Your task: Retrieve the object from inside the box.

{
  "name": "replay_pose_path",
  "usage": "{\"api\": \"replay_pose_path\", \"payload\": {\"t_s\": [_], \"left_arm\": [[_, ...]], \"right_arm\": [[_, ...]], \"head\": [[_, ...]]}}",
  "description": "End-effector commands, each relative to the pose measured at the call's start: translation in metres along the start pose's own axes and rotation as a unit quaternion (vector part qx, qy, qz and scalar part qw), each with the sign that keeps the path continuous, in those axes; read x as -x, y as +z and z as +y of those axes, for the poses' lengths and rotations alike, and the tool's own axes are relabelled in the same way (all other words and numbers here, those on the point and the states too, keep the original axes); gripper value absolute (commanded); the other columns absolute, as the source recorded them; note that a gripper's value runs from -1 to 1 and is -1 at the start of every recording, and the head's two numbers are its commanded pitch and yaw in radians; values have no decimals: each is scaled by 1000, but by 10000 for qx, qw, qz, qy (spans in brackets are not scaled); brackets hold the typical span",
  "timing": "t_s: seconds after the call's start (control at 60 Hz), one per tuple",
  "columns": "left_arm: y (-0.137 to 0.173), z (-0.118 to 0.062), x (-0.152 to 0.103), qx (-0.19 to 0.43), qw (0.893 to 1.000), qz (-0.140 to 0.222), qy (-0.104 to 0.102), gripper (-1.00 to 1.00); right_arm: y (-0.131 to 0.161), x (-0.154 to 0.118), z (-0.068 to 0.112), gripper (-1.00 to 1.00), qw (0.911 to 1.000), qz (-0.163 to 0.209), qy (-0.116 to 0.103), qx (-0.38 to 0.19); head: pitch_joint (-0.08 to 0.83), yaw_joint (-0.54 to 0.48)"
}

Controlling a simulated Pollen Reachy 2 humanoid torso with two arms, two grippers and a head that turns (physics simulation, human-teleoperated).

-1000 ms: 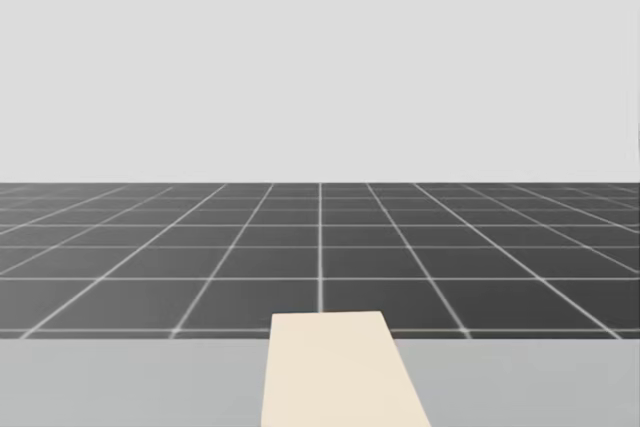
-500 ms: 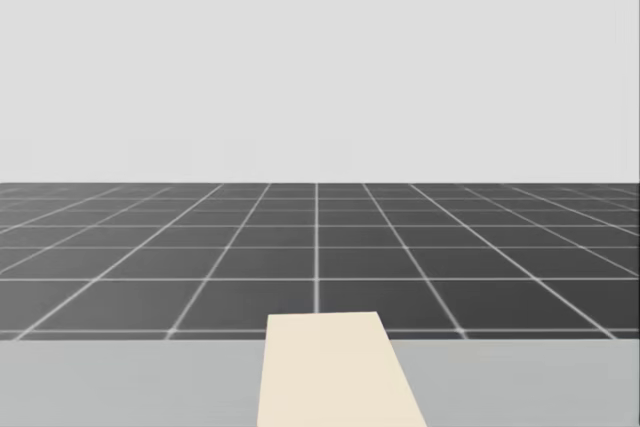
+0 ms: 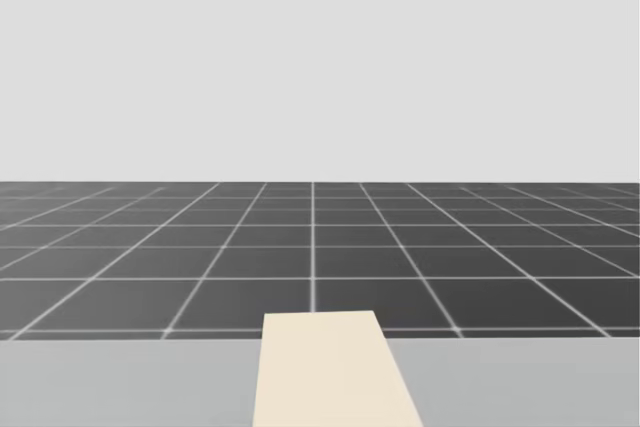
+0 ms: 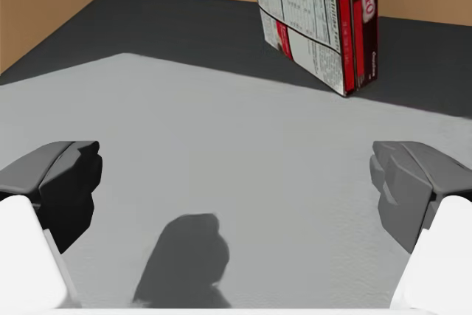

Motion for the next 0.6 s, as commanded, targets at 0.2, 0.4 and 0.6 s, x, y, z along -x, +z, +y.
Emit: {"api": "replay_pose_path", "payload": {"t_s": [0.2,0.4,0.6], "left_arm": [[-43,5,-16,521,9984,180,-89,-1000],[-76,4,-21,811,9965,216,-24,-1000],[-101,7,-23,1021,9944,284,-8,-1000]], "right_arm": [[1,0,1,-1000,9999,-44,80,-75],[0,0,3,-1000,9998,-34,154,-83],[1,-2,3,-1000,9998,-72,172,-93]], "head": [[-12,-17],[-6,-23],[-2,-28]]}}
